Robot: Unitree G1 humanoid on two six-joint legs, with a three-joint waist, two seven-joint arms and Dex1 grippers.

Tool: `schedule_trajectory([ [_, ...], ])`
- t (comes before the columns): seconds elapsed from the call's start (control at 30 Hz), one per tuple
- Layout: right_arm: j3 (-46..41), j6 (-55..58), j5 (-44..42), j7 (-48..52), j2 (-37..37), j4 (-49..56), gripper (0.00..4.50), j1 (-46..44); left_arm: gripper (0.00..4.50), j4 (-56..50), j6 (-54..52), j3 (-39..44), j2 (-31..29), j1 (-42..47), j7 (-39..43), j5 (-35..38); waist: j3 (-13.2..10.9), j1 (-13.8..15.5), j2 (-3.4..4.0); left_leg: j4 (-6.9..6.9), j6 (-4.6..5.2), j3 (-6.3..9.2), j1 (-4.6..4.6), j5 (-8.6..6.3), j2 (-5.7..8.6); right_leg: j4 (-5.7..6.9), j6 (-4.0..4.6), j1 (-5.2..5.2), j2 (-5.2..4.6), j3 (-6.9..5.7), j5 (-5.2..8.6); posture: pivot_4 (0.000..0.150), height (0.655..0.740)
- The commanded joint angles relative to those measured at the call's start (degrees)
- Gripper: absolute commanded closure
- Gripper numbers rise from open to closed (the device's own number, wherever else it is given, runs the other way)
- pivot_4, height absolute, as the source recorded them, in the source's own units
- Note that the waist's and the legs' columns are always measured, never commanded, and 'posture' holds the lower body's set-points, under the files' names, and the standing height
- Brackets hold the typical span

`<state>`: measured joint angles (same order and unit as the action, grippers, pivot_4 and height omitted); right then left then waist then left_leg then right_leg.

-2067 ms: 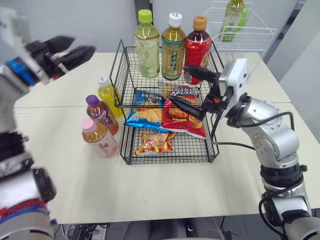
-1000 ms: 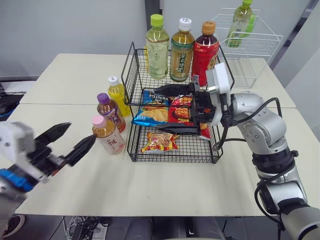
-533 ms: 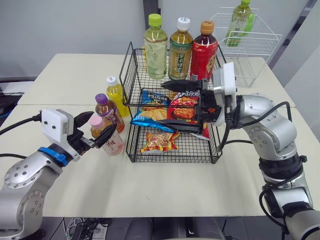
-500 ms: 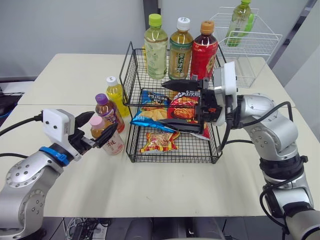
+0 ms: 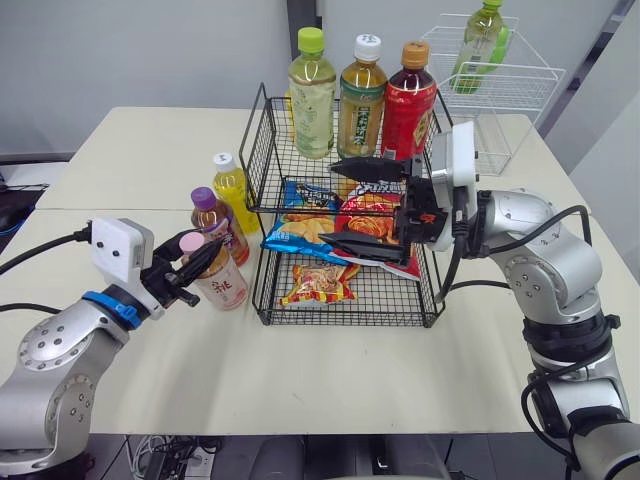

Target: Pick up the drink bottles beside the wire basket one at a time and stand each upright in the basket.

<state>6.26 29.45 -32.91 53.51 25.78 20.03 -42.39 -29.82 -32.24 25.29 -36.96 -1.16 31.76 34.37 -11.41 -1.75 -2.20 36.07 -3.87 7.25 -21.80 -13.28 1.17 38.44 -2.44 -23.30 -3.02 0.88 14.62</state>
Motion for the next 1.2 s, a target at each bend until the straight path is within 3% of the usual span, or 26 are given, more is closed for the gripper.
schedule_trajectory([
  [0.03,-0.8,-1.0,-0.8,0.2,-0.3,0.9,0.0,-1.0,3.14,-1.3,0.0,2.9,-1.2,0.3,0.5,2.1,0.0,0.0,0.0,0.0,0.0,0.0,0.0,0.0,0.0,0.0,0.0,0.0,0.0,0.0,0.0,0.15,0.74],
  [0.2,-0.9,-2.1,-0.7,0.6,-1.2,-0.2,0.0,-1.5,3.14,-1.8,-2.8,8.3,-4.6,3.5,1.6,8.6,0.0,0.0,0.01,0.0,0.0,0.11,-0.1,0.0,-0.01,-0.1,-0.01,-0.01,0.01,-0.1,0.0,0.15,0.74],
  [0.4,-1.6,-3.3,-0.4,0.2,-2.6,-2.1,0.0,-2.5,3.14,0.1,-12.8,14.0,-14.2,11.8,0.6,20.9,0.0,-0.1,0.04,-0.05,0.0,0.2,-0.23,0.0,-0.05,-0.39,-0.08,0.0,0.07,-0.21,-0.07,0.15,0.74],
  [0.77,-3.2,-3.9,0.0,-3.0,-3.4,-1.9,0.0,-1.9,3.14,13.5,-22.7,12.1,-30.0,33.7,1.6,35.3,-0.1,-0.2,0.04,-0.13,0.0,0.17,-0.31,-0.01,-0.03,-0.46,-0.1,-0.08,0.08,-0.18,-0.06,0.15,0.74],
  [0.97,-5.0,-5.4,1.4,-4.7,-1.4,-1.3,0.0,-0.2,3.14,22.2,-23.9,2.8,-31.9,51.1,4.8,37.3,-0.1,0.0,0.03,-0.12,0.0,0.18,-0.34,-0.01,0.01,-0.48,-0.12,-0.06,0.07,-0.21,-0.06,0.15,0.74],
  [1.2,-8.0,-6.5,4.2,-11.4,-0.7,2.0,0.0,2.5,3.14,30.1,-22.5,-10.8,-23.4,69.9,11.4,31.7,-0.1,-0.1,0.04,-0.11,0.0,0.15,-0.37,-0.01,0.02,-0.43,-0.14,-0.11,0.07,-0.19,-0.06,0.15,0.74],
])
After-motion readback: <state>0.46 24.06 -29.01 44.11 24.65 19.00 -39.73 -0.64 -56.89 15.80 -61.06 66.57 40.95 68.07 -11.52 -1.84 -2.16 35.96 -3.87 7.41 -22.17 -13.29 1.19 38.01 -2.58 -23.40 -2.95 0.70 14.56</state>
